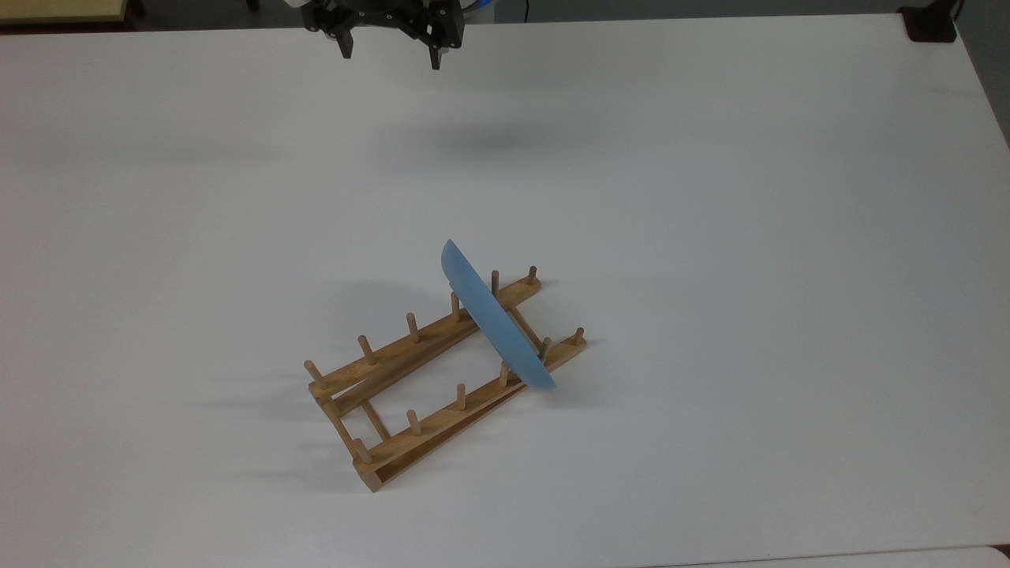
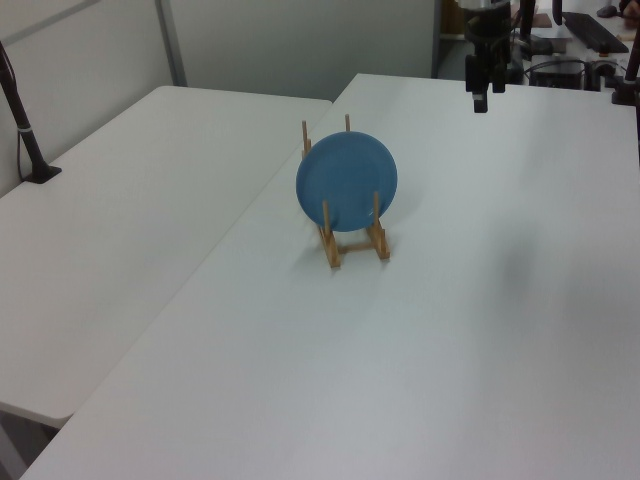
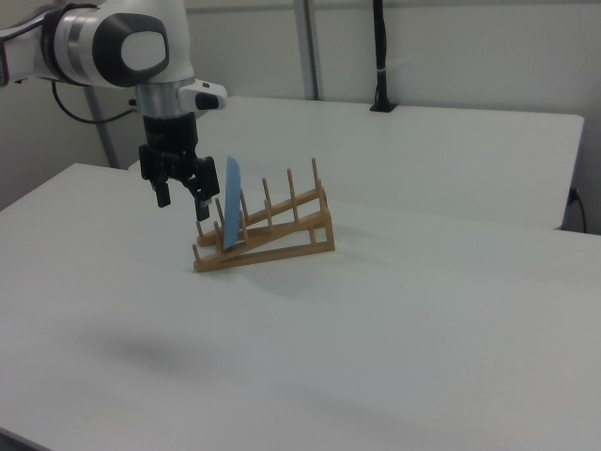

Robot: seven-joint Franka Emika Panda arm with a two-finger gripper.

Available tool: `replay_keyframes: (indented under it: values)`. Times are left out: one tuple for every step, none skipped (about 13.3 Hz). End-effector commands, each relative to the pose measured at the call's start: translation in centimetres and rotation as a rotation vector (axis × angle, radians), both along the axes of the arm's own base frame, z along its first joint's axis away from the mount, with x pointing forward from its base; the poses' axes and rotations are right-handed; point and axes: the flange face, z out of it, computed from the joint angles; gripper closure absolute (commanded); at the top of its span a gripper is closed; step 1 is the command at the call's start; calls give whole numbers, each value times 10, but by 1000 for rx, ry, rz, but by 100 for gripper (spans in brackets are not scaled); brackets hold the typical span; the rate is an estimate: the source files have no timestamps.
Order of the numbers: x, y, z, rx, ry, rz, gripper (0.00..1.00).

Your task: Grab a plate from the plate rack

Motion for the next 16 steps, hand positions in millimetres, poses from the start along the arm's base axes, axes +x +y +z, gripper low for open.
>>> replay_keyframes:
  values:
    - [1, 8, -3, -15, 23, 33, 0]
    - [1, 8, -3, -15, 24, 33, 0]
    - [1, 8, -3, -16, 26, 33, 0]
    - [1, 8, -3, -18, 26, 33, 0]
    - [1, 7, -3, -19, 24, 34, 0]
    - [1, 7, -3, -22, 26, 34, 0]
    - [1, 7, -3, -24, 26, 34, 0]
    - [1, 6, -3, -24, 24, 33, 0]
    - [1, 6, -3, -25, 24, 33, 0]
    - [1, 7, -3, -25, 26, 36, 0]
    - [1, 6, -3, -28, 26, 36, 0]
    - [1, 6, -3, -32, 26, 40, 0]
    - [1, 6, -4, -41, 28, 43, 0]
    - [1, 5, -3, -49, 25, 42, 0]
    - [0, 4, 0, -49, 20, 36, 0]
    - [-2, 0, 4, -49, 13, 30, 0]
